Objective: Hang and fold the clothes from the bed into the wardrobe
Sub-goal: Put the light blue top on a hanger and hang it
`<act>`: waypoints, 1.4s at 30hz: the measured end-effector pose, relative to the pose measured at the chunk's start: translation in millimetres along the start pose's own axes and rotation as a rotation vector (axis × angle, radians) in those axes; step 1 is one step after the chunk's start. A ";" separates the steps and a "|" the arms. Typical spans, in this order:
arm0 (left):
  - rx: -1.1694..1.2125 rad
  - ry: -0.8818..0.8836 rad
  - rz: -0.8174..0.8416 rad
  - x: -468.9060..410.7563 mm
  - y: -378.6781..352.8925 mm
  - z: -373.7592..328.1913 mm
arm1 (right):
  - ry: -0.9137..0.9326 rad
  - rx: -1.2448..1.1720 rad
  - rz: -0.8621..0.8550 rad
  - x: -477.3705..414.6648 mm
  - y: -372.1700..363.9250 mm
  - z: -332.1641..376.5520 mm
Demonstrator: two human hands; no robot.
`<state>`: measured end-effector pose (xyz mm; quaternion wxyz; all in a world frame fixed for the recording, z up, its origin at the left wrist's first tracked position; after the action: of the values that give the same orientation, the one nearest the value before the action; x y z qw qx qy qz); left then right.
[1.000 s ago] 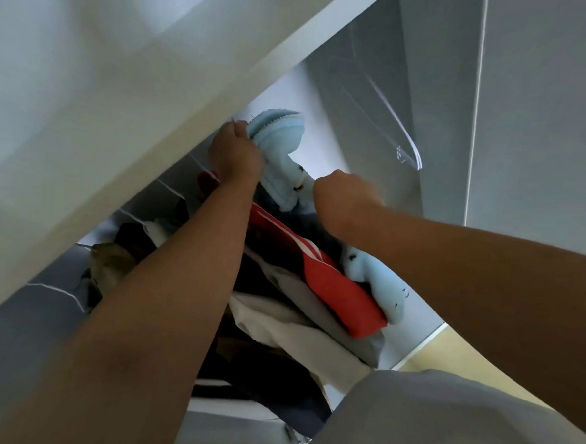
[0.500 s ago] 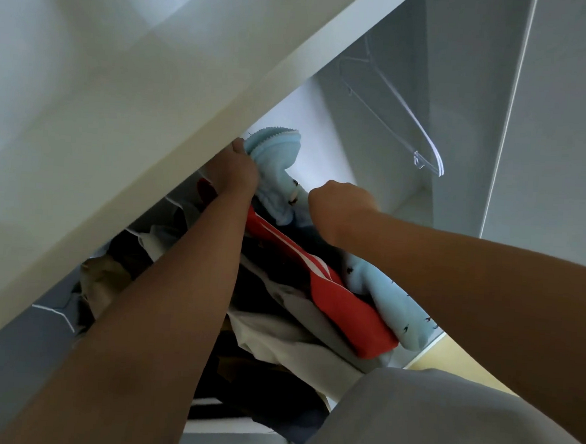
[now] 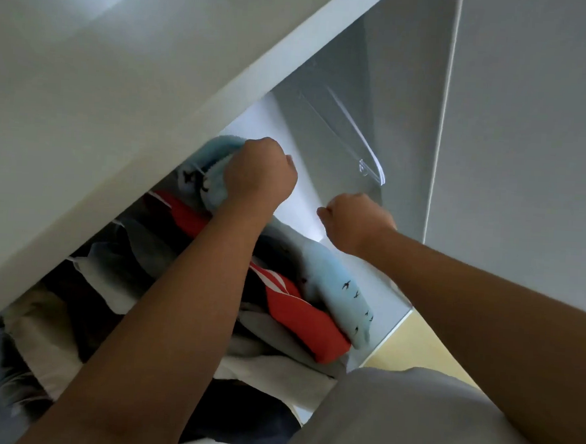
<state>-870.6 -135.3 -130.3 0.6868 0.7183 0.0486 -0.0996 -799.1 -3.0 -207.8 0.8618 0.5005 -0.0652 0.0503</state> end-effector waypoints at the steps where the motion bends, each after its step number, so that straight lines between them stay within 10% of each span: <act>1: 0.100 -0.007 0.058 -1.3 -8.3 -10.4 | -0.047 -0.020 -0.015 5.0 1.6 -12.5; 10: 1.086 0.322 0.263 -51.5 -74.7 -98.2 | -0.209 -0.107 -0.121 44.5 22.5 -81.4; 31: 1.220 0.341 -0.103 -42.8 -51.4 -105.3 | -0.162 -0.139 -0.220 68.2 58.2 -87.0; 42: 1.518 0.454 -0.003 50.3 -38.4 -125.5 | -0.055 -0.184 -0.229 91.9 62.8 -98.5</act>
<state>-819.9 -11.6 -173.7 -0.0179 0.9932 0.1073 0.0426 -711.8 115.6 -187.4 0.9020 0.4247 -0.0356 -0.0683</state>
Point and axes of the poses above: each hand's wrist, its own x-axis away from the middle knuckle, its own y-axis out of the back of the hand, z = x × y, the point moved 1 cm from there along -x, towards the middle knuckle, and after that the axes turned 3 degrees about x, right-handed, at the moved point
